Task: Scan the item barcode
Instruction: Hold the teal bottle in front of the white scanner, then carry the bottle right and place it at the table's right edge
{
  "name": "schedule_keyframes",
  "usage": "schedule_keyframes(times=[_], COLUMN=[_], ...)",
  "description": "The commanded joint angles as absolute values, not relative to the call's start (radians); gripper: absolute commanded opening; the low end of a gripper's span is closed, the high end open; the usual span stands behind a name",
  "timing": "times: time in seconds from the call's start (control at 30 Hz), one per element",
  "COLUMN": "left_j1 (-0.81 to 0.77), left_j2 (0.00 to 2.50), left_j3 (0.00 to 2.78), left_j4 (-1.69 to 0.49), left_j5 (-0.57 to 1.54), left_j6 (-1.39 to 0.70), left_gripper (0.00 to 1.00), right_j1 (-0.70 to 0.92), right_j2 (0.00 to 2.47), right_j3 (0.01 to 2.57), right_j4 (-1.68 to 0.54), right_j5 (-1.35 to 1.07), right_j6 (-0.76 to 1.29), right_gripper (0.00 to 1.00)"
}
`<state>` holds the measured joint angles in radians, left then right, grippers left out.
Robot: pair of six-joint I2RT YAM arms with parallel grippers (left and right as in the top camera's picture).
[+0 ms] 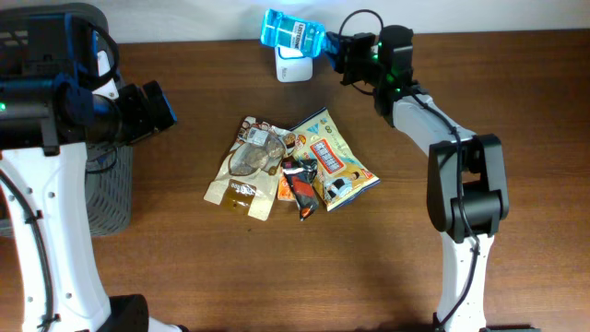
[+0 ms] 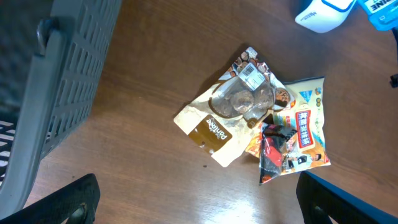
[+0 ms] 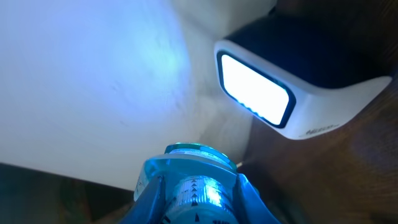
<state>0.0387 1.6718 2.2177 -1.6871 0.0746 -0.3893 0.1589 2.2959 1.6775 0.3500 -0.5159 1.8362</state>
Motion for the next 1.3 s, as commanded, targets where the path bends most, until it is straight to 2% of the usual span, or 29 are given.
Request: schedule_keyframes(times=[0.0, 0.27, 0.43, 0.53, 0.63, 0.73, 0.83, 0.9, 1.07, 1.27], left_j1=[0.035, 0.035, 0.035, 0.035, 0.035, 0.035, 0.035, 0.035, 0.035, 0.035], left_j2=[1.668, 1.668, 1.668, 1.668, 1.668, 1.668, 1.668, 1.668, 1.668, 1.668], left_j3=[2.219, 2.219, 2.219, 2.219, 2.219, 2.219, 2.219, 2.219, 2.219, 2.219], left_j4=[-1.688, -1.688, -1.688, -1.688, -1.688, -1.688, -1.688, -1.688, -1.688, -1.688], left_j5=[0.071, 0.071, 0.071, 0.071, 0.071, 0.071, 0.071, 0.071, 0.071, 0.071], left_j6=[-0.399, -0.399, -0.399, -0.399, -0.399, -0.399, -0.399, -0.4, -0.399, -0.399], left_gripper=[0.99, 0.99, 0.99, 0.99, 0.99, 0.99, 0.99, 0.99, 0.99, 0.99], right_j1=[0.142, 0.144, 0.11, 0.037, -0.041, -0.125, -0.22, -0.282, -0.406, -0.593], right_j2=[2.299, 2.3, 2.291, 2.233, 2.141, 2.063, 2.029, 2.025, 2.07, 2.151], right_j3=[1.704, 1.704, 1.748, 1.827, 1.913, 2.033, 2.147, 2.177, 2.168, 2.156], right_j4=[0.371, 0.376, 0.476, 0.324, -0.081, -0.519, -0.826, -0.925, -1.01, -0.997], right_j5=[-0.527, -0.549, -0.592, -0.644, -0.572, -0.34, -0.024, 0.15, 0.533, 0.421], right_j6=[1.929, 1.904, 1.686, 1.524, 1.21, 0.884, 0.657, 0.532, 0.397, 0.397], right_gripper=[0.04, 0.04, 0.04, 0.04, 0.04, 0.04, 0.04, 0.04, 0.04, 0.04])
